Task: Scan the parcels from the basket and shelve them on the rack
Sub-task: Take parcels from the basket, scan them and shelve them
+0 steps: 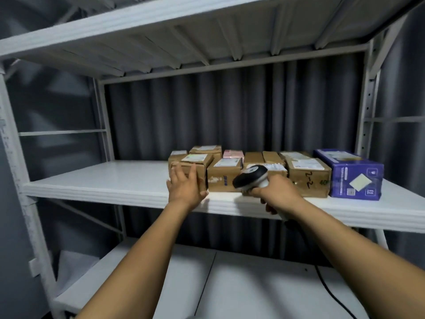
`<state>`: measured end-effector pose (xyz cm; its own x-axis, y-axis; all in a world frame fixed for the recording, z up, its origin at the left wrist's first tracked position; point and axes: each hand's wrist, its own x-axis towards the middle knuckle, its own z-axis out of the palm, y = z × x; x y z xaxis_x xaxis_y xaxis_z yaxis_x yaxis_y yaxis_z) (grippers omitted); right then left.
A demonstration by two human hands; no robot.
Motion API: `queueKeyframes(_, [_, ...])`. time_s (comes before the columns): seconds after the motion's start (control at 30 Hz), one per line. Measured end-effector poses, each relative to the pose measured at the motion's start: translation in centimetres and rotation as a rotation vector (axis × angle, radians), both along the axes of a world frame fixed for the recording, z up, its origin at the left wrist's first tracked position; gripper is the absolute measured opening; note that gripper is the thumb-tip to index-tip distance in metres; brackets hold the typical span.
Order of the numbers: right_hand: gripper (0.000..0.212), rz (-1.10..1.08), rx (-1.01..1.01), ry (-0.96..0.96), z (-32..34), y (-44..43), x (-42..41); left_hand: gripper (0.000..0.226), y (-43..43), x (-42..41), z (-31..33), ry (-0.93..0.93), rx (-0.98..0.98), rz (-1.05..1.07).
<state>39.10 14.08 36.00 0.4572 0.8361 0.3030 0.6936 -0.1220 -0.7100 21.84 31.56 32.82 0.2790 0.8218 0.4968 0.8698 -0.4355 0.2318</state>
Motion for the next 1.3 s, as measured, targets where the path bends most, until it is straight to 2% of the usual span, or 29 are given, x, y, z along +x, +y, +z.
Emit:
queueKeyframes(0.23, [0.019, 0.028, -0.071, 0.013, -4.6, -6.4, -1.6, 0.074, -7.9, -1.8, -5.8, 0.123, -0.015, -0.095])
queueKeyframes(0.37, [0.019, 0.034, -0.166, 0.002, -9.6, -9.5, -2.7, 0.067, -11.6, -3.1, -11.4, 0.211, -0.158, -0.133])
queueKeyframes(0.5, [0.015, 0.045, -0.276, 0.099, -15.5, -12.1, -3.9, 0.062, -14.8, -4.6, -18.6, 0.241, -0.301, -0.164])
queueKeyframes(0.63, [0.022, 0.049, -0.357, 0.143, -21.1, -13.7, -5.1, 0.064, -17.5, -7.1, -26.3, 0.312, -0.473, -0.17])
queueKeyframes(0.83, [0.023, 0.121, -0.524, 0.046, -26.8, -14.0, -7.6, 0.062, -19.2, -11.5, -35.4, 0.446, -0.658, -0.113])
queueKeyframes(0.93, [0.025, 0.178, -0.57, -0.02, -28.2, -14.0, -9.0, 0.067, -19.0, -13.4, -37.9, 0.504, -0.699, -0.123])
queueKeyframes(1.13, [0.018, 0.248, -0.63, 0.007, -31.0, -13.7, -10.1, 0.089, -17.7, -15.9, -40.2, 0.536, -0.79, -0.242])
queueKeyframes(1.3, [0.023, 0.242, -0.618, 0.001, -31.4, -13.5, -10.3, 0.089, -16.8, -16.7, -38.8, 0.417, -0.887, -0.302])
